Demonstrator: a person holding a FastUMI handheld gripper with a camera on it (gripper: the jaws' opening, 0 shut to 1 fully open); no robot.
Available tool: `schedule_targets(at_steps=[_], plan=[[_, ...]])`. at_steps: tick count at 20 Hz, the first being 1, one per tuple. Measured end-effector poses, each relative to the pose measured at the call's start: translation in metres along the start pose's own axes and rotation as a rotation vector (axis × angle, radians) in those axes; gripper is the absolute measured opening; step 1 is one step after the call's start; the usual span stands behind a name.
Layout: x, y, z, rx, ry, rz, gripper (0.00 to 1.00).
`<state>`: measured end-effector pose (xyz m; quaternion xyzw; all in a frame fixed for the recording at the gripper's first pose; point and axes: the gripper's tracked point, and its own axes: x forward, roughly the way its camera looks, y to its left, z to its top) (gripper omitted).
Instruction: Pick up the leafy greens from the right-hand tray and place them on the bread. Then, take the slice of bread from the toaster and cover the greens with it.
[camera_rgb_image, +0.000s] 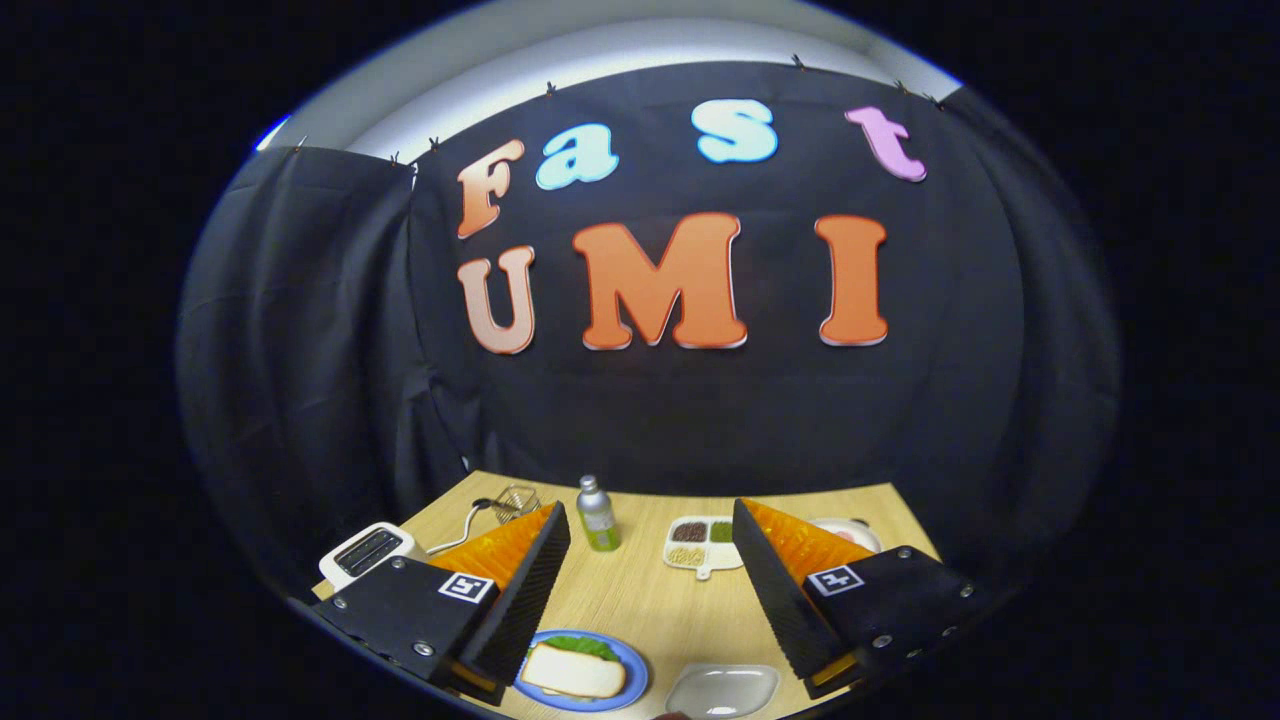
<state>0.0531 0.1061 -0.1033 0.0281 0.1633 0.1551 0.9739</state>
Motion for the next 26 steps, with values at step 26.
schedule_targets(at_steps=[26], plan=[[-0.1,-0.037,0.149,-0.097,-0.364,-0.231,0.99]])
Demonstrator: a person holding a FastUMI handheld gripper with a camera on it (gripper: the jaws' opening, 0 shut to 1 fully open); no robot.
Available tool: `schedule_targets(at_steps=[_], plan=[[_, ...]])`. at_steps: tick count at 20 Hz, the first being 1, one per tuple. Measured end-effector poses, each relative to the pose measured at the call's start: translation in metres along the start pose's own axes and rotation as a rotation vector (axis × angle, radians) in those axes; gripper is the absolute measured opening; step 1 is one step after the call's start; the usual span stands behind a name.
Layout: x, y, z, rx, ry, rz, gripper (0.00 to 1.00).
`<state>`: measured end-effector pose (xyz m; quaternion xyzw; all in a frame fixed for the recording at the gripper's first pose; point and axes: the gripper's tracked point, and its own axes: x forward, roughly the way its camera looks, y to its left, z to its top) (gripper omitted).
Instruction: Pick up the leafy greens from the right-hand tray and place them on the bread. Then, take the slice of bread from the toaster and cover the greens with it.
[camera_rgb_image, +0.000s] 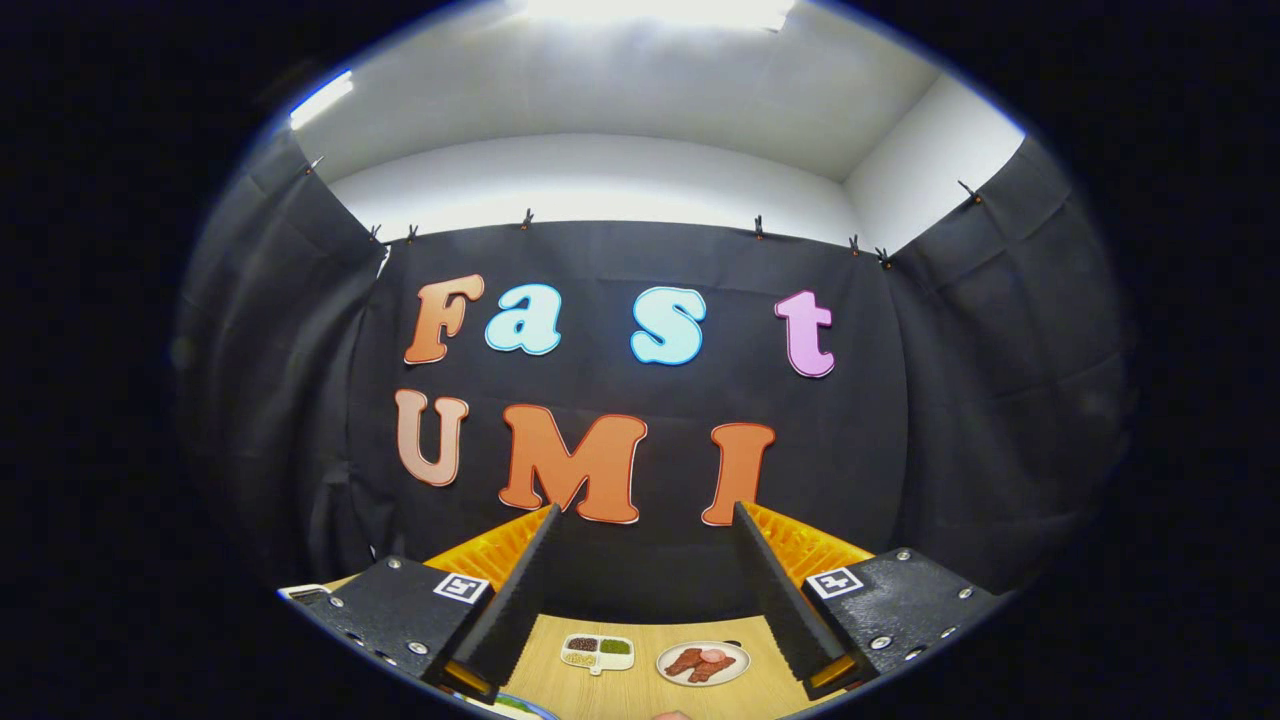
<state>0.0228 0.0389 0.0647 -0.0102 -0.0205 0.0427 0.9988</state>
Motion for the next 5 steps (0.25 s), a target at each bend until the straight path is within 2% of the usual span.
schedule_targets(at_steps=[5], plan=[[0.0004,0.0031,-0.0002,0.009,0.013,0.004,0.99]])
